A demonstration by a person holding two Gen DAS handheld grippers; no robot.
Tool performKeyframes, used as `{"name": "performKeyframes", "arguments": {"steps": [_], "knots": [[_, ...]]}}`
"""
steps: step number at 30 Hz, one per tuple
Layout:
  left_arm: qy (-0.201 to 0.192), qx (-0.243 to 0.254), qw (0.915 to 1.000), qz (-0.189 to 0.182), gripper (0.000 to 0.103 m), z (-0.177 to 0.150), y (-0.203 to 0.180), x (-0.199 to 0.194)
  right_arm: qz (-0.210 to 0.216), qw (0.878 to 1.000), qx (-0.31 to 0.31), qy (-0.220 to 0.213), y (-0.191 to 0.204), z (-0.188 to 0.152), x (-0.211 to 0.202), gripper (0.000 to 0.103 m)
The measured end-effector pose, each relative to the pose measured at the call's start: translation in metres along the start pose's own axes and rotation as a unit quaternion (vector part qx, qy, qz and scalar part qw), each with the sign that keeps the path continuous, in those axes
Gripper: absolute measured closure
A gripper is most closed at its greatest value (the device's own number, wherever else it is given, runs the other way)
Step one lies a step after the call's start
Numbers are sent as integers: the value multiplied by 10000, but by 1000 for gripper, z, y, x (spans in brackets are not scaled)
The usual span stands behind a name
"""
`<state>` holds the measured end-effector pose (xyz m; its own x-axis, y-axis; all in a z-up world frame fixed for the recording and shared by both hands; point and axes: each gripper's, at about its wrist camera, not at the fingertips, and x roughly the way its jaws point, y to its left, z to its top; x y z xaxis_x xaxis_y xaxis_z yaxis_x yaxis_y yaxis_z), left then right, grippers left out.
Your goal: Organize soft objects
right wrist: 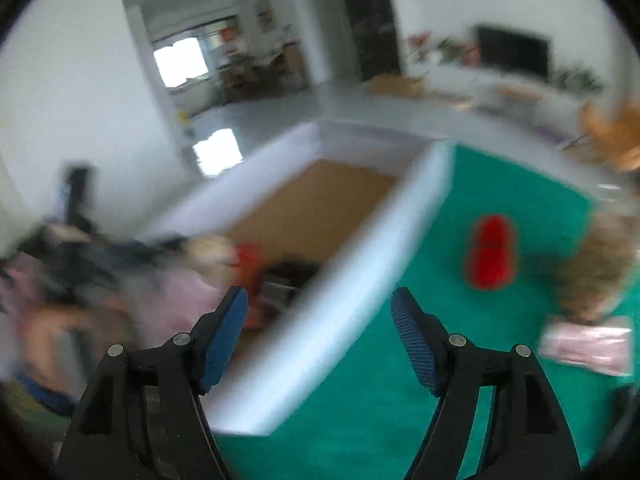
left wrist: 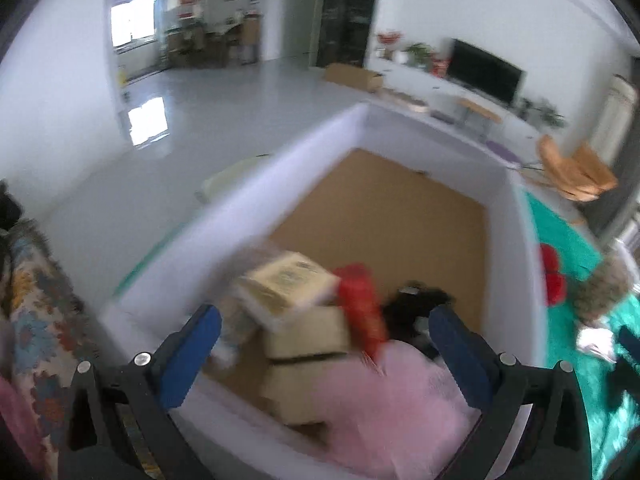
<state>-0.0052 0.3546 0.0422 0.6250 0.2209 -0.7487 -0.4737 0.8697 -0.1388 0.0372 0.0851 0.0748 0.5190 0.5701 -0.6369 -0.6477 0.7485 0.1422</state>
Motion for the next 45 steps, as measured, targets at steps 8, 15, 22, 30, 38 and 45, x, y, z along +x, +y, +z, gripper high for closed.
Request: {"name": "performKeyframes", "arguments": {"steps": [8, 15, 22, 30, 38, 45], "knots": [[158, 1178, 9704, -2102, 0, -50, -146, -41, -2352, 9635, 989, 814, -168, -145, -24, 26], [778, 2233, 9436, -2318, 0, -113, -253, 24, -2814, 9370, 1923, 766, -232, -183, -51, 26], [744, 2646, 9431, -1873, 0, -123, -287, 83, -2700, 9398, 2015, 578, -227, -189, -54, 22], [714, 2677, 9496, -1467, 0, -128, -292, 110, -2756, 9385, 1986, 622, -232, -192, -53, 20], [663, 2774, 9484, -1384, 0, -132, -296, 114, -2753, 9385, 1989, 622, -231, -192, -54, 20], [674, 2776, 9486, -1361, 0, -132, -296, 115, -2754, 9385, 1989, 623, -231, -192, -54, 20]]}}
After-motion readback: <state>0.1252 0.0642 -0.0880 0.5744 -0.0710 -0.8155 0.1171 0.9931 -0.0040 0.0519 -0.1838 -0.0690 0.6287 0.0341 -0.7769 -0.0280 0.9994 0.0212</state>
